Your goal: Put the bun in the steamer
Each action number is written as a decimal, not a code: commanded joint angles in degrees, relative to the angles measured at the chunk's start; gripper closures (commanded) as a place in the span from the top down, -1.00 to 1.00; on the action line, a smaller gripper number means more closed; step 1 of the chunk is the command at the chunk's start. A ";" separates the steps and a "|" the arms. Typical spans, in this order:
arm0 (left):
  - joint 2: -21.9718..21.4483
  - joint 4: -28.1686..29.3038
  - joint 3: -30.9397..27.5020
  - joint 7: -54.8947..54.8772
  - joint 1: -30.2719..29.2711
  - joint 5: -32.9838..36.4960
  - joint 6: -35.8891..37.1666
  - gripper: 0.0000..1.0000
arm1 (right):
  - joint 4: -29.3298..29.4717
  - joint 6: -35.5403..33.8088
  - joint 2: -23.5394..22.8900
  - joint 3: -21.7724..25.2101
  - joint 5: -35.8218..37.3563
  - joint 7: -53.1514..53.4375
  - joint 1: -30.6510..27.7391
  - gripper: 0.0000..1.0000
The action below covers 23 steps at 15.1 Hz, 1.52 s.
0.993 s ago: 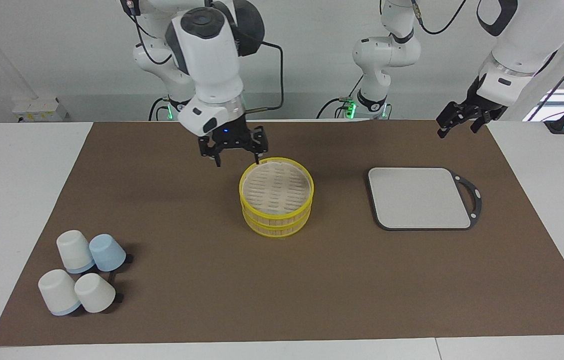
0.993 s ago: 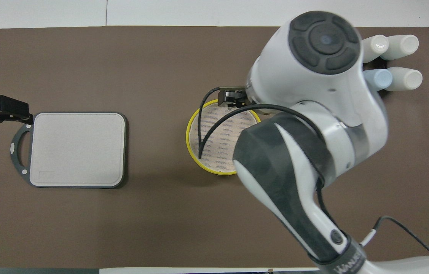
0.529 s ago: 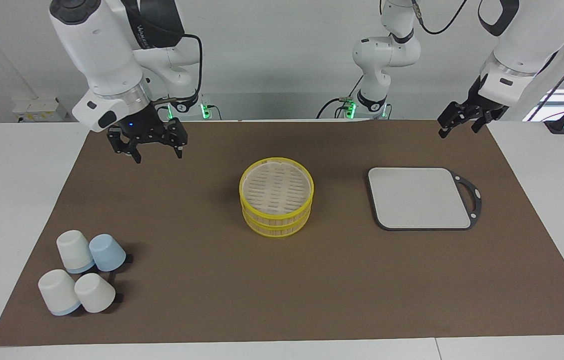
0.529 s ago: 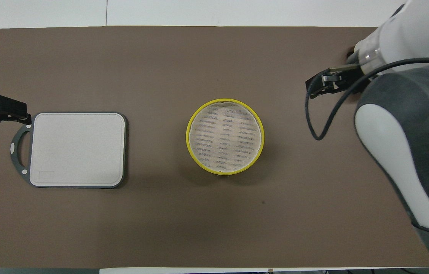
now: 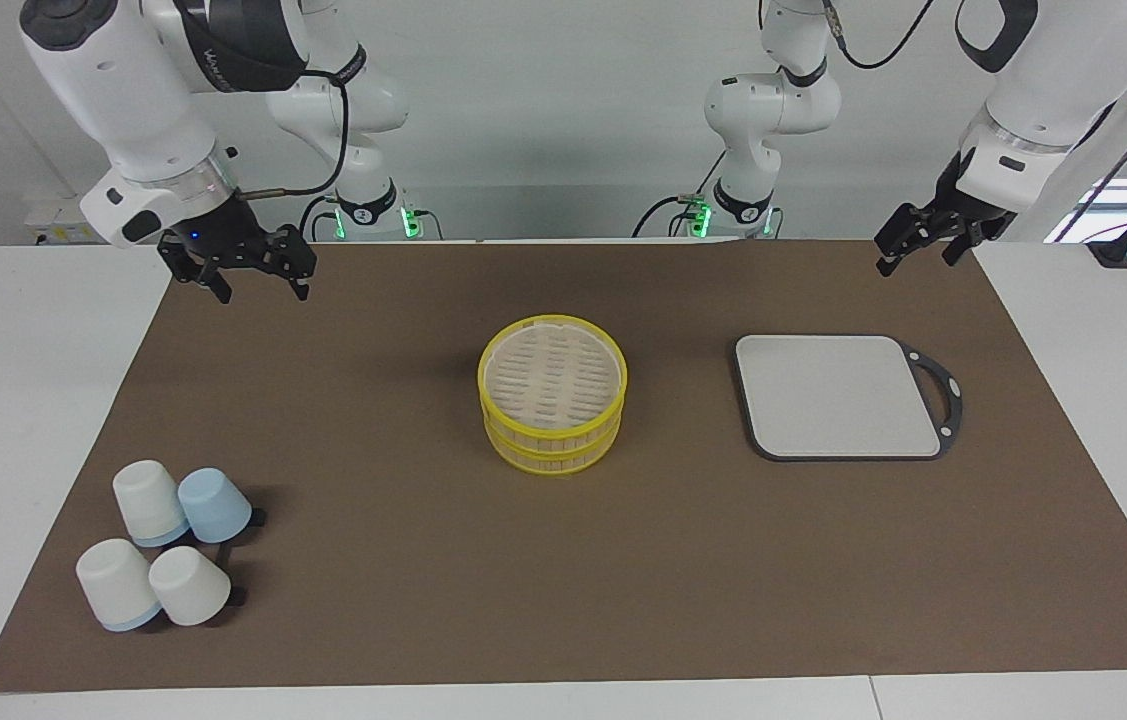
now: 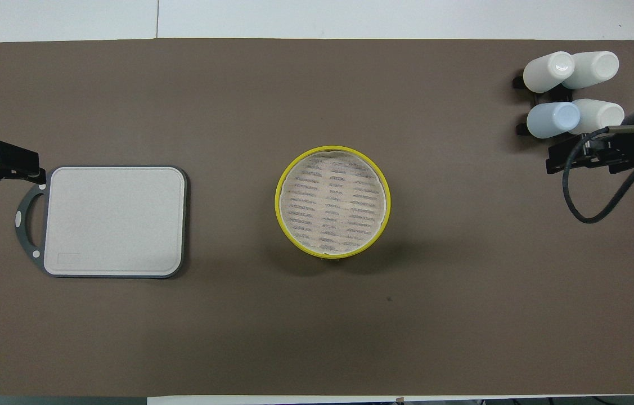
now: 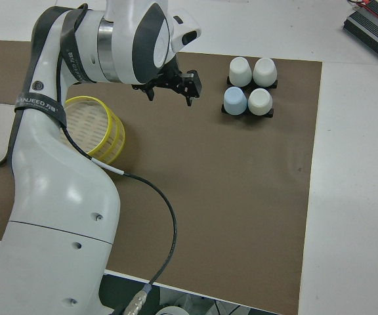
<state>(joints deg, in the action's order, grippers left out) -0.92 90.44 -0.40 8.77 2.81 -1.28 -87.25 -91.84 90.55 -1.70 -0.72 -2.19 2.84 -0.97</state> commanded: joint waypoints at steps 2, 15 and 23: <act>-1.63 1.94 -0.03 -0.34 -0.26 -0.83 -0.64 1.00 | -2.72 1.30 1.61 -0.86 0.09 -0.38 -0.88 1.00; -1.63 1.94 -0.03 -0.34 -0.26 -0.83 -0.64 1.00 | -5.28 6.66 1.96 -1.04 4.30 -5.39 -0.17 1.00; -1.63 1.94 -0.03 -0.34 -0.26 -0.83 -0.64 1.00 | -5.28 4.64 2.14 -1.12 2.99 -5.13 -0.17 1.00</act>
<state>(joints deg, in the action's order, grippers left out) -0.92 90.44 -0.40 8.77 2.80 -1.28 -87.25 -95.13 95.38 -1.36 -1.55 1.27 -1.42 -0.96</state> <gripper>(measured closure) 0.000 0.000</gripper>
